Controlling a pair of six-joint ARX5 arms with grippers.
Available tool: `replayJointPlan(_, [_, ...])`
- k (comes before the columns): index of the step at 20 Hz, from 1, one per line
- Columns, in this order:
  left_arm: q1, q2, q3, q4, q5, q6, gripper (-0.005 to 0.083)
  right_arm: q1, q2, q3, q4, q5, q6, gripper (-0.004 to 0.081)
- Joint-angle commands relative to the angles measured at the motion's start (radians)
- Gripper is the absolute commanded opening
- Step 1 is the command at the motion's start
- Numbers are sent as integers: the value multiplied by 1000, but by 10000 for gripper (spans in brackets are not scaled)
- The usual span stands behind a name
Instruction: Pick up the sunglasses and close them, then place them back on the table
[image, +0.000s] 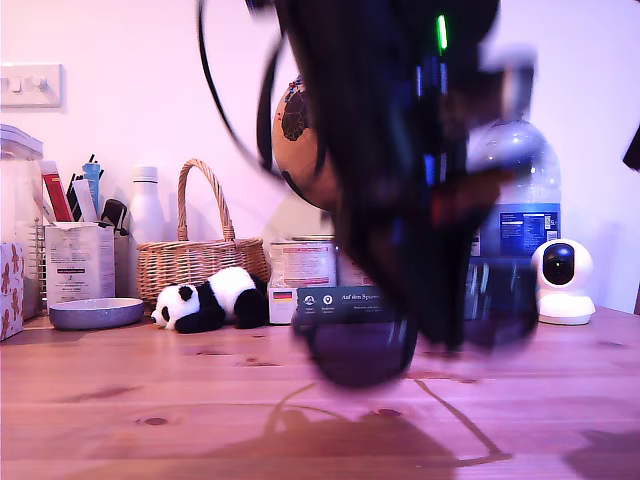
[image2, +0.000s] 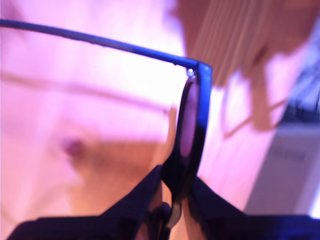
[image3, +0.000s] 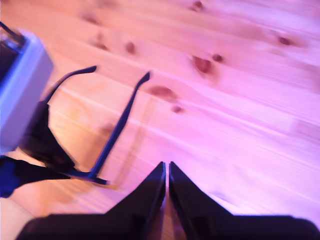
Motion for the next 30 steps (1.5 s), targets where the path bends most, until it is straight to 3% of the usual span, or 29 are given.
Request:
replayJointPlan(1, [-4, -8, -31, 2, 0, 13, -24, -45, 20, 12, 21, -90, 15, -13])
replayJointPlan(4, [-5, -43, -71, 38, 0, 21, -24, -122, 85, 12, 28, -340, 17, -13])
replayJointPlan(7, [-5, -102, -155, 89, 2, 22, -24, -162, 170, 12, 91, -527, 17, -13])
replayJointPlan(10, [-5, -165, -241, 157, 5, 30, -24, -175, 236, 12, 214, -545, 16, -13])
replayJointPlan(12, [-5, -214, -306, 215, 25, 48, -24, -173, 276, 12, 257, -609, 5, -13])
replayJointPlan(14, [-5, -262, -373, 272, 34, 55, -24, -182, 344, 12, 304, -742, 6, -13])
replayJointPlan(18, [-5, -325, -455, 335, 38, 56, -24, -200, 541, 12, 388, -1110, 14, -13])
replayJointPlan(20, [-5, -340, -480, 341, 39, 62, -24, -199, 646, 12, 421, -1243, 17, -13])
replayJointPlan(25, [-8, -344, -532, 383, 47, 80, -24, -153, 810, 24, 438, -1242, 47, -13])
replayJointPlan(30, [-24, -344, -541, 415, 47, 80, -24, -60, 844, 32, 534, -1242, 75, -13])
